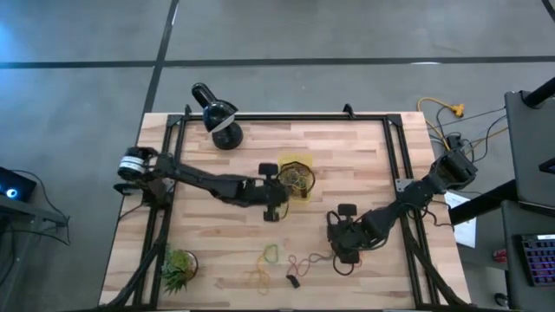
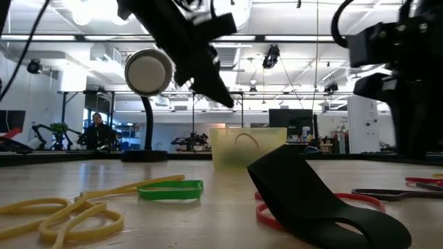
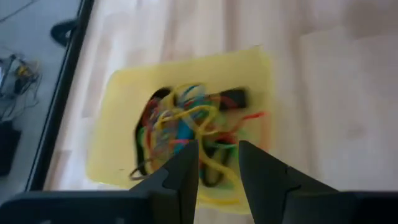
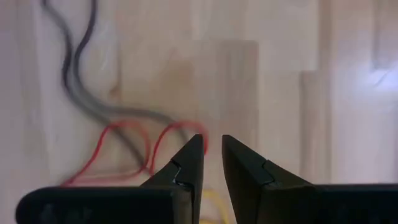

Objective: Pick and place rubber bands into bin
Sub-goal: Put the red rubber band into the yellow bin

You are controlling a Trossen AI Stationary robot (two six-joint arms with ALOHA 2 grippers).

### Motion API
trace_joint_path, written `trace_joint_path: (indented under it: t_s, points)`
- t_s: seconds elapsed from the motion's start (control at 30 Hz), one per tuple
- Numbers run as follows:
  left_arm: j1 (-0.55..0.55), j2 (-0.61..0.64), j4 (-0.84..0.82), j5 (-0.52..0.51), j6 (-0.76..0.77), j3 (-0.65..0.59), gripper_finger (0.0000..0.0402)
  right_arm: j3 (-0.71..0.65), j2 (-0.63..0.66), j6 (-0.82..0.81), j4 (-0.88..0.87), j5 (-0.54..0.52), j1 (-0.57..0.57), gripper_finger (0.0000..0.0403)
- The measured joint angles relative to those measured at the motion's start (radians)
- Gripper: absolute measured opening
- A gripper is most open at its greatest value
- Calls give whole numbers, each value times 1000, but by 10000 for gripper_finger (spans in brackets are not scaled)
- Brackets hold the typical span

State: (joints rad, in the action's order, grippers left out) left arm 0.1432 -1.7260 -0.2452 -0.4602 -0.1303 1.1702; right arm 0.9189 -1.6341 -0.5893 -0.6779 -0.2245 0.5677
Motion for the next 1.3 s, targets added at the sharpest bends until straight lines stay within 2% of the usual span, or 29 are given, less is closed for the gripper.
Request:
trace_joint_path:
  t_s: [0.27, 0.53, 0.77, 1.0, 1.3]
  points:
    - [101, 11, -1, 0, 19, -9, 98, -3, 0, 2, 23, 21, 44, 53]
    - [109, 11, -8, -13, 81, -18, 98, -60, -3, 13, 153, -12, 41, 53]
    - [111, 11, -10, -12, 95, -23, 98, -91, -3, 2, 156, -20, 41, 53]
    - [111, 11, -6, -12, 98, -45, 98, -97, -3, 12, 156, -92, 41, 53]
    - [111, 11, 1, -12, 104, -83, 98, -110, -4, 15, 170, -92, 34, 53]
